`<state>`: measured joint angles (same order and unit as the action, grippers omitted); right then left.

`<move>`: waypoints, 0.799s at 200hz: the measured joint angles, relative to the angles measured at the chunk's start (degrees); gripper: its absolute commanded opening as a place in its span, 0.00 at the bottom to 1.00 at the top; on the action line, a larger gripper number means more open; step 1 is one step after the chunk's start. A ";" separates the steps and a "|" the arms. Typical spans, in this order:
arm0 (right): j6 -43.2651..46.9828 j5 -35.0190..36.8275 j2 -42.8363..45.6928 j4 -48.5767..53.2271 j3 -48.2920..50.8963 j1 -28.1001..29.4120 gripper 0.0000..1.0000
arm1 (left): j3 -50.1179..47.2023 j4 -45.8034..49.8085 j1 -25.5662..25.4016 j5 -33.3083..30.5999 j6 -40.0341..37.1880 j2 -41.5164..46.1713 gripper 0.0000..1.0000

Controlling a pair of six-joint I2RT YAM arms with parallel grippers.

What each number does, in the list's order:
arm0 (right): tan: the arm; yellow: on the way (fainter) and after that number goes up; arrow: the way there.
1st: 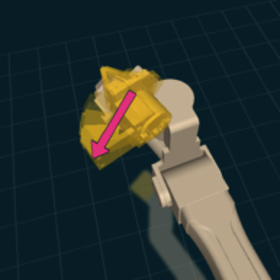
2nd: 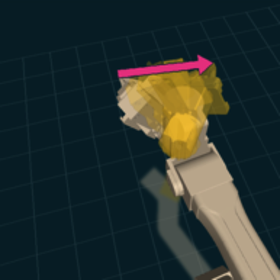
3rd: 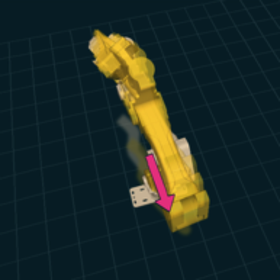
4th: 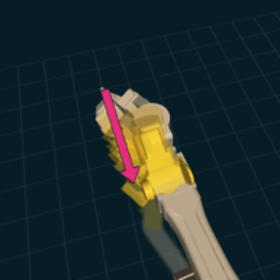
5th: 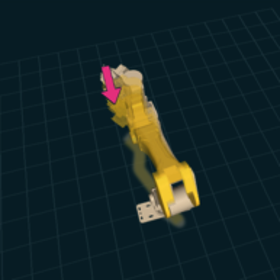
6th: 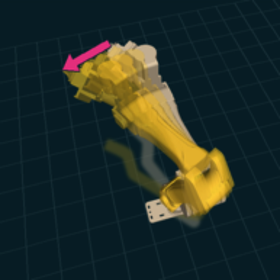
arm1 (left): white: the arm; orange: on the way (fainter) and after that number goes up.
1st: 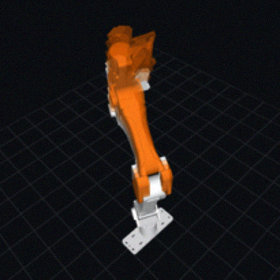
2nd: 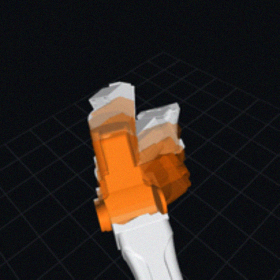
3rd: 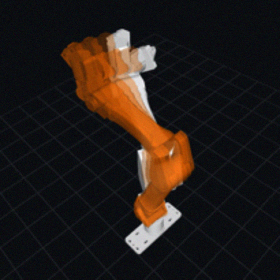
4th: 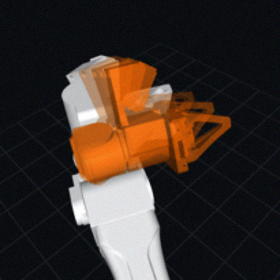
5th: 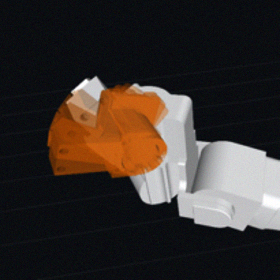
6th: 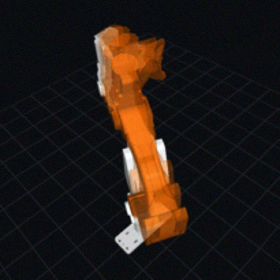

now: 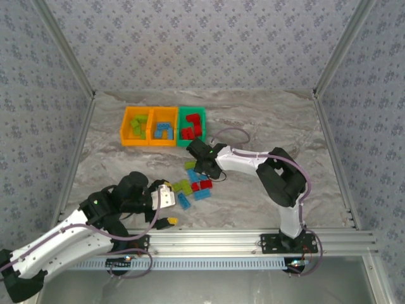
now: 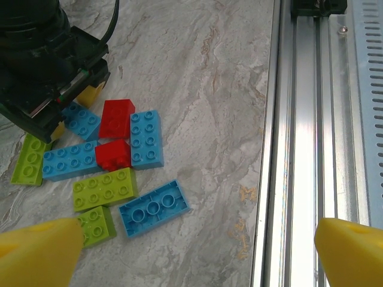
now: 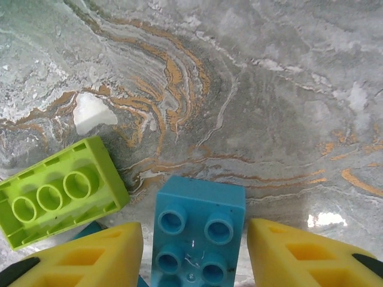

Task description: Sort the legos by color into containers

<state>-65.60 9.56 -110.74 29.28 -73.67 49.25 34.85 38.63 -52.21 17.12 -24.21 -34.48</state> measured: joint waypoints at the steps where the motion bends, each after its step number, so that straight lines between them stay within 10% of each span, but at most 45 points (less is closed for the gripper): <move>1: -0.07 0.09 -0.02 -0.02 0.00 0.00 0.46 | 0.00 -0.02 0.00 0.00 0.00 0.02 0.99; 87: 0.74 4.63 6.62 -0.52 4.83 -3.17 0.35 | -1.62 -3.43 0.00 -6.29 0.66 7.50 0.99; 160: 23.34 8.81 19.32 -12.81 0.85 -1.97 0.35 | -2.32 -10.10 7.43 -18.36 9.75 18.01 0.99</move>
<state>-42.26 18.37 -91.42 16.47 -72.82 47.29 32.53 28.53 -44.77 -1.23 -14.46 -16.47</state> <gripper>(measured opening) 0.352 0.992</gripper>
